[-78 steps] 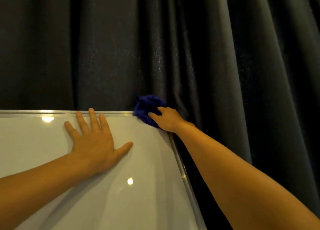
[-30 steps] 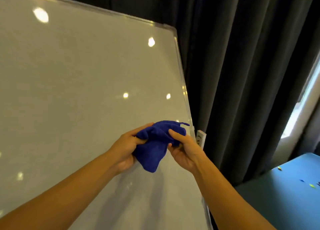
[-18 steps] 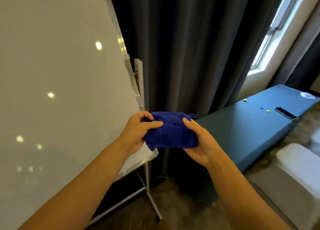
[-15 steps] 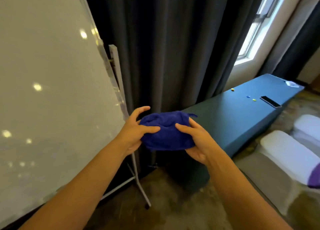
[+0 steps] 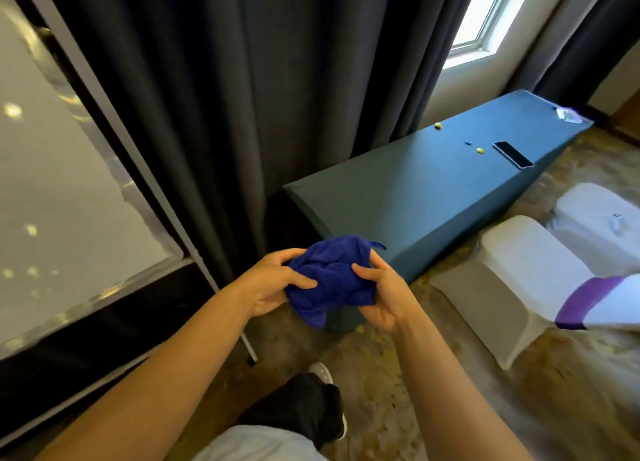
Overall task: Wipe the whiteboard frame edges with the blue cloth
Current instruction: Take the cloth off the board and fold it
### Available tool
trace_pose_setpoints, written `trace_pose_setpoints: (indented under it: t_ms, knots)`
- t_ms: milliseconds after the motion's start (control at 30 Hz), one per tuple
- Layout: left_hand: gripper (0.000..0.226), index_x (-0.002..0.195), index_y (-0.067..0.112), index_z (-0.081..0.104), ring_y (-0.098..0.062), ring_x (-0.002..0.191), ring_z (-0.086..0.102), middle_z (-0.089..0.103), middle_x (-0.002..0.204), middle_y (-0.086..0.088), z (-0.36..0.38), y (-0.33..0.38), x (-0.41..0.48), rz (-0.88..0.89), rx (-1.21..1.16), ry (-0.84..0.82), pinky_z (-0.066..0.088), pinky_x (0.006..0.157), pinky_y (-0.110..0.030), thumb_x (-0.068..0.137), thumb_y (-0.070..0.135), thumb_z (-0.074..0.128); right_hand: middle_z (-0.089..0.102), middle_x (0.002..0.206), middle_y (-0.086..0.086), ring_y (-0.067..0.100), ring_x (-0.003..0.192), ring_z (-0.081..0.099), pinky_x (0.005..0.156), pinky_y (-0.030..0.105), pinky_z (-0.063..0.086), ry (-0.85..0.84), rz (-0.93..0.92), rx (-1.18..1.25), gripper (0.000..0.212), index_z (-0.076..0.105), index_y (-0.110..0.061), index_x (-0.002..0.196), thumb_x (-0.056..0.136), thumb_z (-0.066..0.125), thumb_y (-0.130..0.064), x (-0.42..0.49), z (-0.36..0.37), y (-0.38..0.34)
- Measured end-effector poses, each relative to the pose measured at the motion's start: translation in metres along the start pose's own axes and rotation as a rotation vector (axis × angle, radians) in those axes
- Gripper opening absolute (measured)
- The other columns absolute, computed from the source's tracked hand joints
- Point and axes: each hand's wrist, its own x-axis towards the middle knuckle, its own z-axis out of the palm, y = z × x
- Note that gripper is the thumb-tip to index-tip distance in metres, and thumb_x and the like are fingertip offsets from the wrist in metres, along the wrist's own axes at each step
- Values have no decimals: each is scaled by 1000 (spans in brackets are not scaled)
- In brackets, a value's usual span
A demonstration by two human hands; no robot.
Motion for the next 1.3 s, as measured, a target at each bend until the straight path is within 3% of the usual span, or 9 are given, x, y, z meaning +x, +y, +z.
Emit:
trace_pose_setpoints:
  t_ms: [200, 400, 500, 700, 833, 933, 1100, 1167, 1300]
  knots:
    - [51, 117, 6, 65, -35, 106, 67, 69, 121, -21, 29, -28, 87, -91, -99, 53, 54, 91, -50, 74, -20, 66, 69, 121, 15, 35, 102, 70, 69, 40, 60, 109, 122, -194, 48, 59, -17, 130, 92, 49, 11, 63, -56, -43]
    - [51, 121, 10, 65, -34, 109, 67, 70, 122, -16, 52, -31, 160, -147, -294, 102, 54, 92, -55, 76, -14, 67, 64, 129, 14, 40, 111, 64, 91, 56, 53, 98, 276, -326, 61, 55, -28, 133, 91, 45, 16, 128, -100, -85]
    - [55, 128, 7, 61, -36, 114, 65, 68, 124, -17, 63, -28, 193, -132, -390, 106, 56, 90, -52, 77, -13, 65, 64, 128, 13, 40, 106, 67, 75, 52, 59, 85, 327, -298, 69, 56, -37, 125, 89, 40, 20, 160, -120, -103]
    - [56, 131, 5, 57, -39, 119, 60, 63, 131, -20, 79, -46, 233, -183, -513, 269, 50, 97, -55, 80, -16, 60, 61, 133, 13, 41, 106, 67, 77, 53, 58, 128, 505, -371, 78, 44, -33, 144, 88, 40, 20, 210, -145, -119]
    - [45, 114, 18, 63, -33, 112, 62, 63, 131, -13, 86, -43, 263, -207, -549, 410, 57, 82, -50, 82, -15, 59, 69, 116, 9, 35, 99, 70, 72, 49, 60, 145, 507, -478, 67, 51, -24, 138, 90, 38, 21, 249, -149, -136]
    - [47, 121, 24, 59, -31, 114, 56, 56, 134, -7, 93, -36, 279, -270, -500, 555, 56, 78, -50, 87, -9, 59, 69, 118, 4, 27, 100, 69, 70, 41, 58, 113, 508, -670, 59, 53, -21, 136, 93, 39, 16, 267, -147, -149]
    - [54, 129, 28, 52, -29, 115, 53, 52, 132, -4, 110, -32, 283, -357, -288, 780, 52, 74, -45, 85, 0, 65, 61, 129, 9, 30, 115, 59, 96, 50, 52, 15, 590, -970, 48, 51, -19, 139, 96, 48, 3, 300, -159, -176]
    - [56, 130, 26, 51, -26, 110, 54, 54, 125, -2, 116, -31, 279, -371, -203, 857, 53, 76, -44, 83, 1, 67, 62, 125, 11, 30, 111, 60, 91, 48, 55, -18, 596, -1082, 45, 53, -19, 138, 95, 52, -3, 312, -160, -182]
    - [57, 131, 15, 53, -30, 118, 58, 63, 128, -10, 126, -25, 274, -401, 7, 964, 48, 104, -49, 79, 1, 70, 63, 122, 12, 29, 109, 61, 74, 38, 55, -162, 587, -1288, 47, 53, -20, 138, 92, 57, -10, 326, -150, -184]
